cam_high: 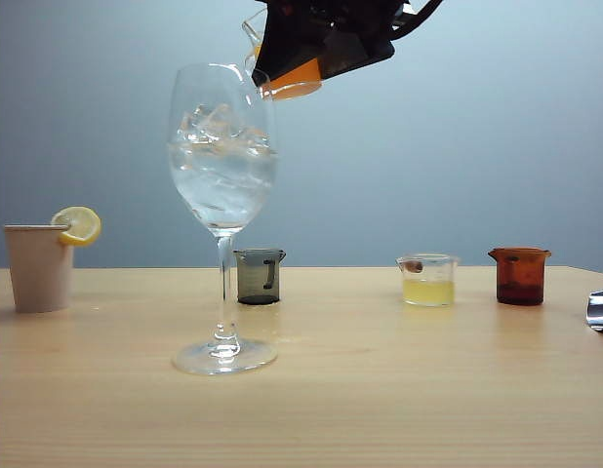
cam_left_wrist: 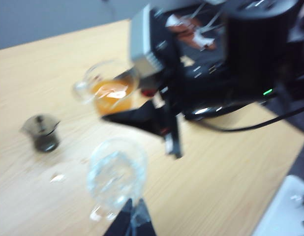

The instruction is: Pick up the second measuring cup from the left, pour the orange juice inside into the goblet, and finally put the measuring cup back in its original place.

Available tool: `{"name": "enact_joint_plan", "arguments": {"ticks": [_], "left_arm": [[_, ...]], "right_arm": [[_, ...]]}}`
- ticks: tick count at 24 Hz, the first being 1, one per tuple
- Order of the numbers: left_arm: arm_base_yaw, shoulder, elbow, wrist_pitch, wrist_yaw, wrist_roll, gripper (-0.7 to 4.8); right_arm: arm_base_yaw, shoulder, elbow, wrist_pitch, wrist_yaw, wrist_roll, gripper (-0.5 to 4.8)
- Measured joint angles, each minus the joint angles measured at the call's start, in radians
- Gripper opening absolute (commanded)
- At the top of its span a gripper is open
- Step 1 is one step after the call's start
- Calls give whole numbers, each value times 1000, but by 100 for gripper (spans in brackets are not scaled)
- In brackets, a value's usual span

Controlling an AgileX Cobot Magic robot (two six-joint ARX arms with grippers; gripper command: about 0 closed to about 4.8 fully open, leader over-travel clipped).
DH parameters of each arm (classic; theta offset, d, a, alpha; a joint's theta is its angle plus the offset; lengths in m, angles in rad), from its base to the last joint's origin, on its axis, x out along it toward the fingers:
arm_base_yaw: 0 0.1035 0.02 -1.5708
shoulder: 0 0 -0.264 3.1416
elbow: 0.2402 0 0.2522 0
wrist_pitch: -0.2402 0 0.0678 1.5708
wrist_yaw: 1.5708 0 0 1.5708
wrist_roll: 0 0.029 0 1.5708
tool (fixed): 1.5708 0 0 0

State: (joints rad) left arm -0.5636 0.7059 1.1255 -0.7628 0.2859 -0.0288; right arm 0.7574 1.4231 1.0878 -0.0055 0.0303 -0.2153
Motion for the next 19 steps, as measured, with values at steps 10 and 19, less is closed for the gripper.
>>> {"name": "enact_joint_plan", "arguments": {"ticks": [10, 19], "left_arm": [[0, 0, 0, -50, -21, 34, -6], [0, 0, 0, -50, -16, 35, -6]], "right_arm": [[40, 2, 0, 0, 16, -78, 129], [40, 2, 0, 0, 19, -153, 116]]}}
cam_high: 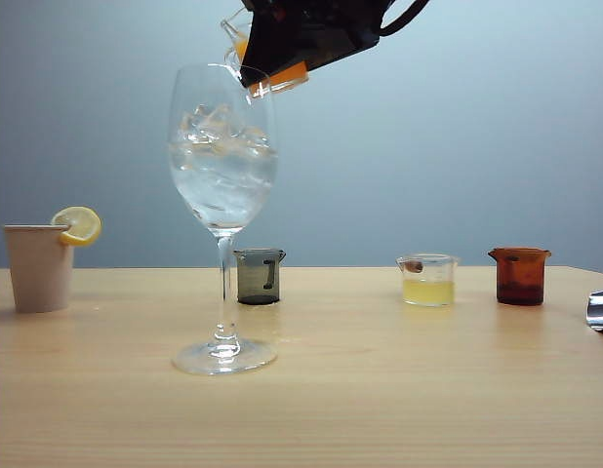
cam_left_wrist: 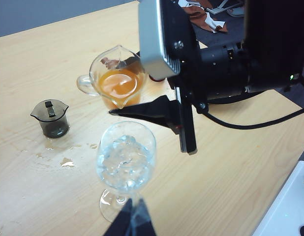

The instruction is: Pick up the second measuring cup from the left, pour the orange juice inside into the goblet, and finally put the measuring cup back in its original place.

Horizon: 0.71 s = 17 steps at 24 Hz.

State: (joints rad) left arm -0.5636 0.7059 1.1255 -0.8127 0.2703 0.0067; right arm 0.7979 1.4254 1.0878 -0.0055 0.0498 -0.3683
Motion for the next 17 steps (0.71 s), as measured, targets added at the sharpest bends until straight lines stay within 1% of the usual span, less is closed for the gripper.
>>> {"name": "enact_joint_plan", "arguments": {"ticks": [7, 10, 14, 17], "left_arm": [[0, 0, 0, 0, 0, 0, -6], [0, 0, 0, 0, 0, 0, -6], [0, 0, 0, 0, 0, 0, -6], [0, 0, 0, 0, 0, 0, -6]], "right_arm": [[0, 0, 0, 0, 0, -33, 116], [0, 0, 0, 0, 0, -75, 116], [0, 0, 0, 0, 0, -90, 116], [0, 0, 0, 0, 0, -128, 116]]}}
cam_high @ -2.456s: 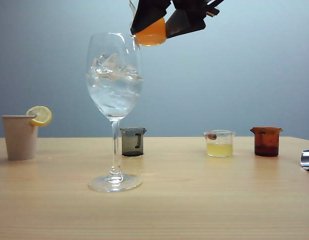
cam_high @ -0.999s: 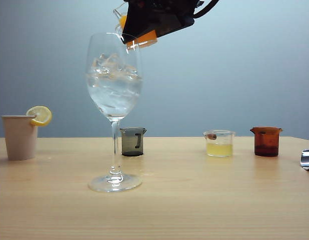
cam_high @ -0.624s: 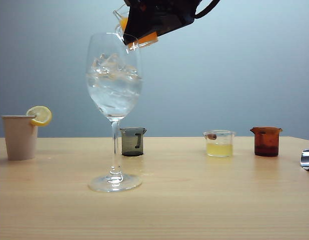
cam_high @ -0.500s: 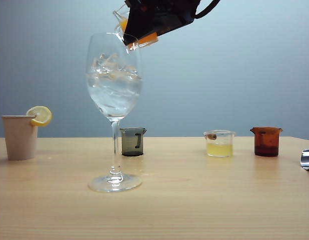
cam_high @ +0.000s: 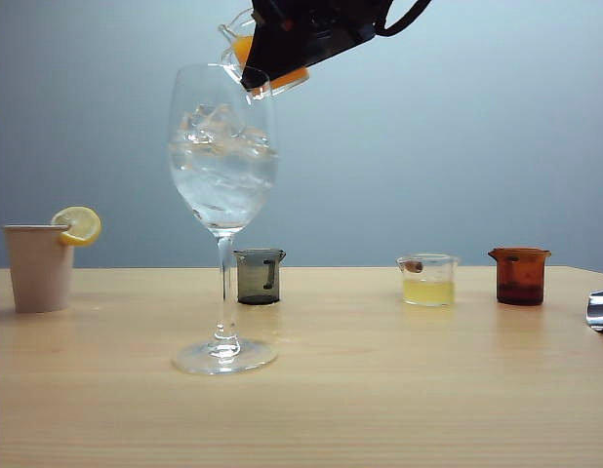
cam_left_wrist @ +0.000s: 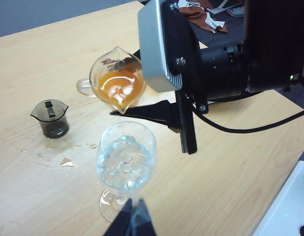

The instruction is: Pick up the second measuring cup from the left, pour the orange juice inside into the goblet, and finally put the measuring cup back in its original place.

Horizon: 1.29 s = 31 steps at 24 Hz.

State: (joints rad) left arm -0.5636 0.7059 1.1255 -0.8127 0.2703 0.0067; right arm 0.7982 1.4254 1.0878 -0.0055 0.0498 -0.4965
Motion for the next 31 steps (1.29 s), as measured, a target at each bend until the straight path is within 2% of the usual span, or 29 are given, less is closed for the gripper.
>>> {"name": "enact_joint_plan", "arguments": {"ticks": [31], "left_arm": [[0, 0, 0, 0, 0, 0, -6]], "right_arm": [[6, 0, 0, 0, 18, -141, 111]]}}
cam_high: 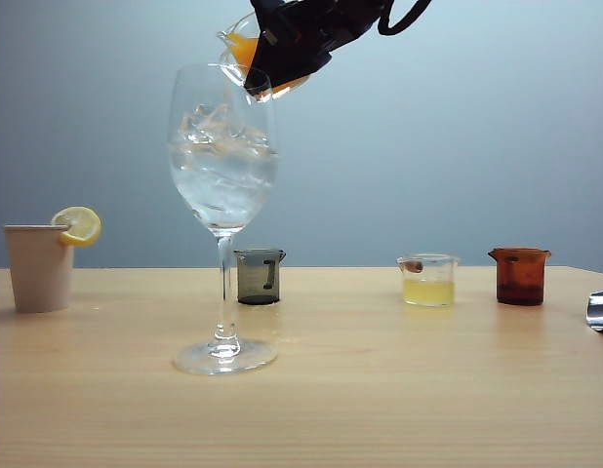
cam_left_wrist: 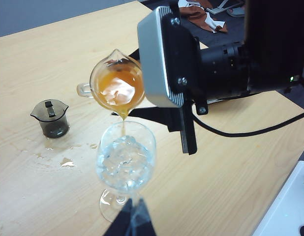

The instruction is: Pick up the second measuring cup from the left, pour the orange juice inside into the goblet, and finally put the measuring cup back in its original place.

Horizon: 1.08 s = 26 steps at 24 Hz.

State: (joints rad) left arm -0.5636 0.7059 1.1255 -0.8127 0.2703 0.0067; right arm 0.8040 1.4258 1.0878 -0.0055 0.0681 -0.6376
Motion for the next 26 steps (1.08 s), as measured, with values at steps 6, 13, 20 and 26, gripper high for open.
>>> {"name": "enact_joint_plan", "arguments": {"ticks": [6, 13, 20, 26], "left_arm": [[0, 0, 0, 0, 0, 0, -6], [0, 0, 0, 0, 0, 0, -6], [0, 0, 0, 0, 0, 0, -6], [0, 0, 0, 0, 0, 0, -6]], "right_arm": [[3, 0, 0, 0, 0, -24, 111], [14, 1, 0, 0, 3, -64, 106], [18, 1, 0, 0, 22, -97, 105], [18, 1, 0, 1, 30, -147, 106]]}}
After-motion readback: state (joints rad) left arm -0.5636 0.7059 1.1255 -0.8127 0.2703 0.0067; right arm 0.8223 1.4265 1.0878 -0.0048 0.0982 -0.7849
